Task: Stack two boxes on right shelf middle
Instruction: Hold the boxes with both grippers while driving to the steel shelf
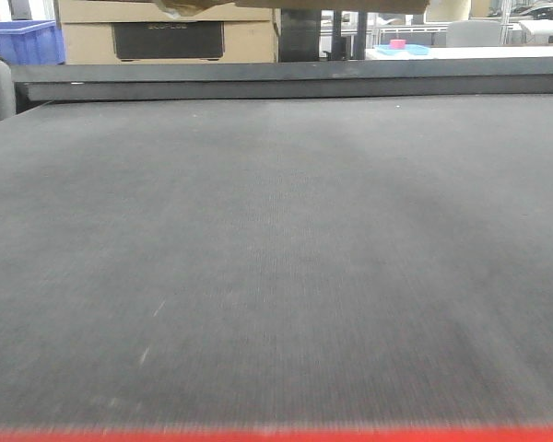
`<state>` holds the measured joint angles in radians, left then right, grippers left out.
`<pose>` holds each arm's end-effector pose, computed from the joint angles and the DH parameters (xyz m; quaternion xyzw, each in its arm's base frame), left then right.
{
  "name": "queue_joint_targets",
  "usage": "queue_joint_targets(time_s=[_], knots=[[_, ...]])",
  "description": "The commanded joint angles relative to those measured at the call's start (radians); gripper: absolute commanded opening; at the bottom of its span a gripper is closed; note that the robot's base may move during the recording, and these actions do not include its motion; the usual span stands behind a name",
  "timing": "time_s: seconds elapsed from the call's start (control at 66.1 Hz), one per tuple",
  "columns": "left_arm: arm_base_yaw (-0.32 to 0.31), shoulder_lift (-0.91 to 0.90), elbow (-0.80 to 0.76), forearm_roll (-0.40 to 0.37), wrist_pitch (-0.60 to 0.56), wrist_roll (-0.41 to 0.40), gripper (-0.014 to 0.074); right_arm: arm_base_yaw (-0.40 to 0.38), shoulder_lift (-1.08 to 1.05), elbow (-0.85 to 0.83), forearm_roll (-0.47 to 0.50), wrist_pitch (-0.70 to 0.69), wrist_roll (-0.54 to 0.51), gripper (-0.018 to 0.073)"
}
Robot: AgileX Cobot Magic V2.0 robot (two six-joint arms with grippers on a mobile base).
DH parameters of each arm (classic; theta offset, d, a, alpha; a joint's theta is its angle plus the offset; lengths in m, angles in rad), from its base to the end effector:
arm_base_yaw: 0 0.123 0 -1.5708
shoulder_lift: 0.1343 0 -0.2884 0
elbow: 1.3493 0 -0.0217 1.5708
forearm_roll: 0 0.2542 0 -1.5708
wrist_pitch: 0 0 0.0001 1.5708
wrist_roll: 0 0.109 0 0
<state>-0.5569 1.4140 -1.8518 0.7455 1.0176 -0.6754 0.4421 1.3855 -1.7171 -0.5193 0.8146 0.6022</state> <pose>0.2763 -0.0979 0.5272 -0.0422 0.7981 0.0209 0.6006 0.2925 0.0949 0.5017 0.0214 0.8053 0.0478 0.5905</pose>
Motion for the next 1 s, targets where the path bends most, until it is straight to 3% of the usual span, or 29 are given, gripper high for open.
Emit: queue_joint_targets(time_s=[0.0, 0.983], knots=[[0.003, -0.018, -0.016, 0.07, -0.016, 0.003, -0.0111, -0.01, -0.019, -0.015, -0.057, -0.018, 0.002, -0.0168], [0.003, -0.018, -0.016, 0.07, -0.016, 0.003, -0.0111, -0.01, -0.019, -0.015, -0.057, -0.022, 0.002, -0.0168]])
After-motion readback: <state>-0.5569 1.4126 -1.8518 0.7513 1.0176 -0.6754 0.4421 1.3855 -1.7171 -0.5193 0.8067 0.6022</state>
